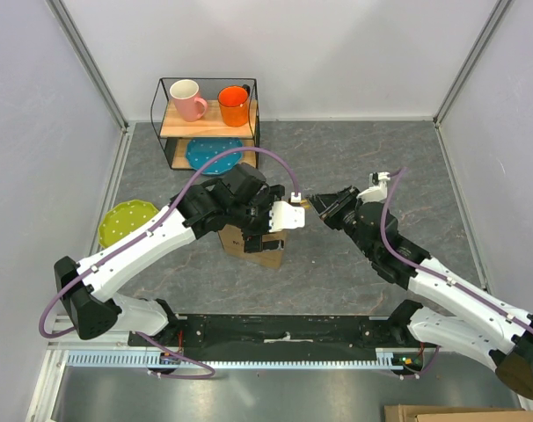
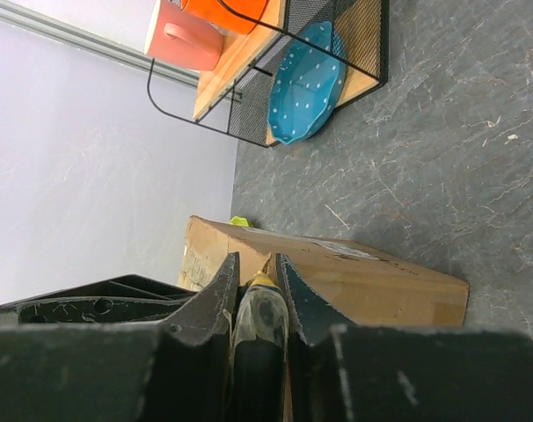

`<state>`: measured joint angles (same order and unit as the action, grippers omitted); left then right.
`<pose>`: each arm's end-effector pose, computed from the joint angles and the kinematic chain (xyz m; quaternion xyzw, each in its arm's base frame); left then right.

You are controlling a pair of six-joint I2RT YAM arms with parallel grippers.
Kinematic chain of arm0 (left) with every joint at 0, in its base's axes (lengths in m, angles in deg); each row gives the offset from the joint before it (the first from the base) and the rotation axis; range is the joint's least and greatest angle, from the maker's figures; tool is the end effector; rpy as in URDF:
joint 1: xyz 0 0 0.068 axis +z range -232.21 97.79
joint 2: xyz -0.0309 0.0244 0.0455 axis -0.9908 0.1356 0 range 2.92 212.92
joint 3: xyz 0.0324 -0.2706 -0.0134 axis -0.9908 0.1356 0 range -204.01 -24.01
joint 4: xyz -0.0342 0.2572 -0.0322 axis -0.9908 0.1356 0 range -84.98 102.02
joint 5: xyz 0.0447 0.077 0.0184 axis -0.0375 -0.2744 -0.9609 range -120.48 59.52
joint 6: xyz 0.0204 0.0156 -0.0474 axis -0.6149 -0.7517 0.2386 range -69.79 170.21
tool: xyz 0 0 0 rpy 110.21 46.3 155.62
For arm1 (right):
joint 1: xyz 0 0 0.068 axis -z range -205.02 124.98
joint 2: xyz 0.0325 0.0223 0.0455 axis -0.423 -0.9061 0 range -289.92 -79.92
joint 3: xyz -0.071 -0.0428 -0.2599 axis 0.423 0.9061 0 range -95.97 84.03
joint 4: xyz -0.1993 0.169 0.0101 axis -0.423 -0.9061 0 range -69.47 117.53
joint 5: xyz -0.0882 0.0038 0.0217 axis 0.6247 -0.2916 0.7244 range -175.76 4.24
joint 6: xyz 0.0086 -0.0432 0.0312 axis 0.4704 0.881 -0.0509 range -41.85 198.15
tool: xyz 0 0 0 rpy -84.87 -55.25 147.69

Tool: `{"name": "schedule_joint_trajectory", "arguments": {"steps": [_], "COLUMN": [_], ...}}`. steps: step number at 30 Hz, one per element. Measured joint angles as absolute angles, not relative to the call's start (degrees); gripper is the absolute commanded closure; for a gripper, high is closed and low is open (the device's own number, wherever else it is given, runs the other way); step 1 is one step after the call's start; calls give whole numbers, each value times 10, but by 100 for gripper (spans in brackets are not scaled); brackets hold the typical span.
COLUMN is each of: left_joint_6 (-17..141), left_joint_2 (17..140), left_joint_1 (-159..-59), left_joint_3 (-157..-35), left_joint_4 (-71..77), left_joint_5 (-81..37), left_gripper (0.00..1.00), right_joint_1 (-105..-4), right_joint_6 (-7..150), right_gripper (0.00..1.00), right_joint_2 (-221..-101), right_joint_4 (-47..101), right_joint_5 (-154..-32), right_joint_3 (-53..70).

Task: Unpack the express box
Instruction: Cut the express box at the center of the board.

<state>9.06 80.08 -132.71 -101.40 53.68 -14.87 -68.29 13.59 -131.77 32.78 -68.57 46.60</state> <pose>0.1694 -0.2206 0.3509 0.6979 0.6109 -0.1552 0.3400 0.1643 0.1404 0.3009 0.2344 0.7220 0.4509 0.4696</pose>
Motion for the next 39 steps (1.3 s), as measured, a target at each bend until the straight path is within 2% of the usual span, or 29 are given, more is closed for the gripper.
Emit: {"name": "schedule_joint_trajectory", "arguments": {"steps": [39], "left_joint_6": [91], "left_joint_2": [792], "left_joint_1": [-1327], "left_joint_3": [-1005], "left_joint_4": [529], "left_joint_5": [-149], "left_gripper": [0], "right_joint_1": [-683], "right_joint_6": [137], "right_gripper": [100], "right_joint_2": [-1323], "right_joint_4": [331], "right_joint_5": [-688], "right_joint_3": [466]}}
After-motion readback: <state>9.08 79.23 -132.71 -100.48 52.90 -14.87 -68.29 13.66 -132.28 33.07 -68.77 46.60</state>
